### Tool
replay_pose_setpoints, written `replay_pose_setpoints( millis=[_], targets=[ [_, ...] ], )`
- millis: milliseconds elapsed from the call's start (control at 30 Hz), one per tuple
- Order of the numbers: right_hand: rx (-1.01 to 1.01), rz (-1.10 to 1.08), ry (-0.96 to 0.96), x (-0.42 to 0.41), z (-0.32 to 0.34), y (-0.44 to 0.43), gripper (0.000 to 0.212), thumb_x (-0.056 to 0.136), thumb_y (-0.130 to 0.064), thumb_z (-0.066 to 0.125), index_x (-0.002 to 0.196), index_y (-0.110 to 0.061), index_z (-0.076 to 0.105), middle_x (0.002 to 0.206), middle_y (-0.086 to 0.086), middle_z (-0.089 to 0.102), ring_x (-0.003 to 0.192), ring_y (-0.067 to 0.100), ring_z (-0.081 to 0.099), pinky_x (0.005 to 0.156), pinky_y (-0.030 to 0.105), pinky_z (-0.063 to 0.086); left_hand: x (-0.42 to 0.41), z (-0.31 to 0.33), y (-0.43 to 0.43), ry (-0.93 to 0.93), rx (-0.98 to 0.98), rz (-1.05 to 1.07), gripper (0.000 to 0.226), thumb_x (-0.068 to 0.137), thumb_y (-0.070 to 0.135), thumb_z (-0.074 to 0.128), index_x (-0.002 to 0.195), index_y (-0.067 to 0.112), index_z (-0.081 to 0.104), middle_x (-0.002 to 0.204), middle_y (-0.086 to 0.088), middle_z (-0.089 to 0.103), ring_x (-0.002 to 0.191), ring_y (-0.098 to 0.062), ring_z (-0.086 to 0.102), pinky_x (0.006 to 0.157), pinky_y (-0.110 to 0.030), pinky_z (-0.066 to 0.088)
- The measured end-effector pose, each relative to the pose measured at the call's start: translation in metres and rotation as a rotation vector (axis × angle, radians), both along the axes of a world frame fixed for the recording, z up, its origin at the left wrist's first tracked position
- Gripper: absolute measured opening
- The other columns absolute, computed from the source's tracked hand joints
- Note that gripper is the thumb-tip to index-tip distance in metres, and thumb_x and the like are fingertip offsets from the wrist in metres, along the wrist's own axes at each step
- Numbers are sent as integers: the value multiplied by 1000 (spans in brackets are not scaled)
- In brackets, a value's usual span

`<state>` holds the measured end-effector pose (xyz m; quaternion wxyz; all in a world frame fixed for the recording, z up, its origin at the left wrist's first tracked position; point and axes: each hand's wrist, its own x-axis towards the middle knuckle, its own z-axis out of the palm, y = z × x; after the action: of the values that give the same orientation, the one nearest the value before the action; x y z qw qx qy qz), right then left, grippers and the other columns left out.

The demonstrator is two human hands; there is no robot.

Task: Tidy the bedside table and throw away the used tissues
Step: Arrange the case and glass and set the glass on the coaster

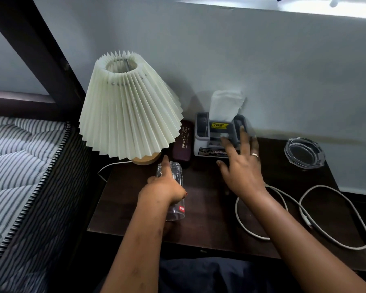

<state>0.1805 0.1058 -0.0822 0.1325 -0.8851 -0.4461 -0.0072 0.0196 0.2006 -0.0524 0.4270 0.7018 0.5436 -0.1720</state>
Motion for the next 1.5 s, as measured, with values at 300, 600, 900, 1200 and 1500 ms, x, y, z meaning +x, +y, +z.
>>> replay_pose_setpoints(
  millis=[300,600,900,1200,1500],
  targets=[
    [70,294,229,-49,6,-6,69,82,-10,59,142,-33,33,154,1,16,135,26,14,111,41,27,12,-3,-10,-63,-3,56,106,80,34,64,138,45,-24,140,-22,18,122,-36,41,102,-42,39],
    [62,493,548,-45,15,-29,75,78,-16,66,142,-31,30,145,-7,36,134,12,32,112,30,26,16,13,-11,-403,-353,142,73,86,25,51,145,29,9,132,-16,48,106,-33,59,68,-29,51],
    [375,438,681,-25,55,-63,81,61,-16,85,130,-26,44,125,-4,56,116,12,56,98,37,48,30,44,-31,-685,-543,38,31,92,31,40,92,14,67,88,-13,72,53,-22,62,47,-25,47],
    [712,81,762,30,66,-100,79,53,-14,88,119,-17,45,110,3,59,102,5,60,89,22,50,92,36,-75,-872,-182,-65,43,95,43,37,105,14,67,62,-6,69,65,-17,64,70,-30,49],
    [872,-370,444,132,52,-108,81,53,-27,89,120,-17,46,112,-5,59,104,11,59,98,38,47,144,9,-155,-988,4,-181,38,90,21,52,127,24,54,116,0,65,105,-12,59,93,-27,45]
  ],
)
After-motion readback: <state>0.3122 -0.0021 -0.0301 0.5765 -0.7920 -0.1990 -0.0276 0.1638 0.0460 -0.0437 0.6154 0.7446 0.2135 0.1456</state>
